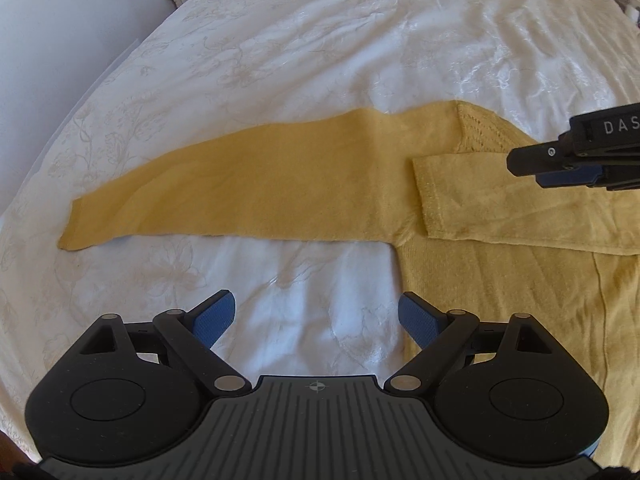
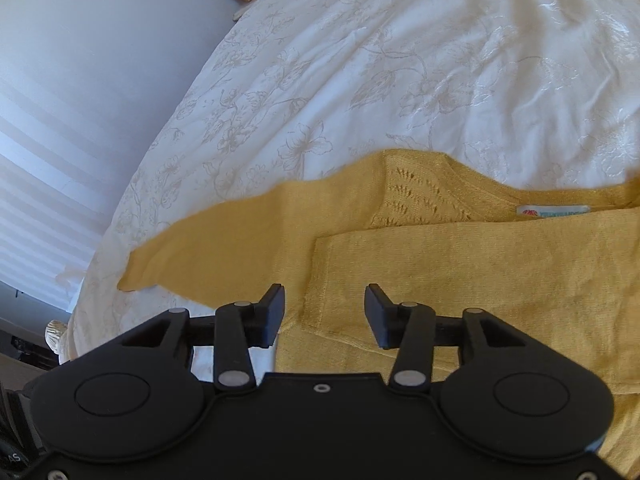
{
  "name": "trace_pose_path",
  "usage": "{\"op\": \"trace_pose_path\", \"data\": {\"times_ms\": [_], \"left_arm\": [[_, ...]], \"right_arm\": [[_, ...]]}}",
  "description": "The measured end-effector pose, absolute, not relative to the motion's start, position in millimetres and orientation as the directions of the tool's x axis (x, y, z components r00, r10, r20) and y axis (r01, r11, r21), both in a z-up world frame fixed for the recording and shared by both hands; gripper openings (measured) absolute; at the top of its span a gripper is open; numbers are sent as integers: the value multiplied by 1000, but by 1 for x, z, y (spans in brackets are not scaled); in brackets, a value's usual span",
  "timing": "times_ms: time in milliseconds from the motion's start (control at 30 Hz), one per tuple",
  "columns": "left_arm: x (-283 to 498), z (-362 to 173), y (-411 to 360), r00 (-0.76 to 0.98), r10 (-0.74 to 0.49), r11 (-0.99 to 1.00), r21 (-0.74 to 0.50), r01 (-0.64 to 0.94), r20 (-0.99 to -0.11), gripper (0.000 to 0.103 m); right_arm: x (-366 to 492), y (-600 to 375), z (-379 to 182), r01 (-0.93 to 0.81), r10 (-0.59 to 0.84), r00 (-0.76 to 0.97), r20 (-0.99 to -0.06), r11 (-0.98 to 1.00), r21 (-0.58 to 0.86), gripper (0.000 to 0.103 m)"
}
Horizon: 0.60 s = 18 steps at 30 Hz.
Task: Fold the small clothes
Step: 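Lift the sleeve with the right tool, lay it across the body, open, then withdraw the right tool and move the left tool toward the other sleeve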
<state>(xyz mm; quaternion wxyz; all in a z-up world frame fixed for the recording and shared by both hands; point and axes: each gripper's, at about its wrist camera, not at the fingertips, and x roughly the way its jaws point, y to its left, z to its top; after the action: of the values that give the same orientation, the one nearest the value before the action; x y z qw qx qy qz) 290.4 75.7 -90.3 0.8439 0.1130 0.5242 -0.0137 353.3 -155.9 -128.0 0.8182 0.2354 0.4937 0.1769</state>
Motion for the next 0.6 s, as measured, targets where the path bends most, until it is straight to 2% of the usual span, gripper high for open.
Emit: {"op": "trace_pose_path", "data": {"times_ms": [200, 267, 400, 433, 533, 600], "left_arm": [[313, -95, 42, 472, 27, 971, 134, 196, -881, 89], [320, -98, 33, 464, -39, 975, 68, 211, -885, 89], [330, -107, 18, 442, -162, 975, -72, 212, -882, 89], [332, -109, 14, 438, -172, 973, -83, 216, -882, 89], [335, -116, -4, 443, -159, 968, -51, 246, -882, 89], [337, -121, -11, 437, -164, 964, -50, 261, -884, 90]], "right_arm": [[328, -204, -135, 46, 401, 487, -776, 875, 481, 60], [320, -223, -139, 90, 353, 492, -796, 889, 449, 70], [307, -263, -145, 169, 271, 501, -822, 900, 401, 77], [304, -273, -146, 185, 251, 504, -827, 903, 387, 79], [301, -293, -149, 204, 225, 515, -827, 905, 373, 98], [302, -302, -153, 203, 223, 513, -829, 907, 370, 100]]}}
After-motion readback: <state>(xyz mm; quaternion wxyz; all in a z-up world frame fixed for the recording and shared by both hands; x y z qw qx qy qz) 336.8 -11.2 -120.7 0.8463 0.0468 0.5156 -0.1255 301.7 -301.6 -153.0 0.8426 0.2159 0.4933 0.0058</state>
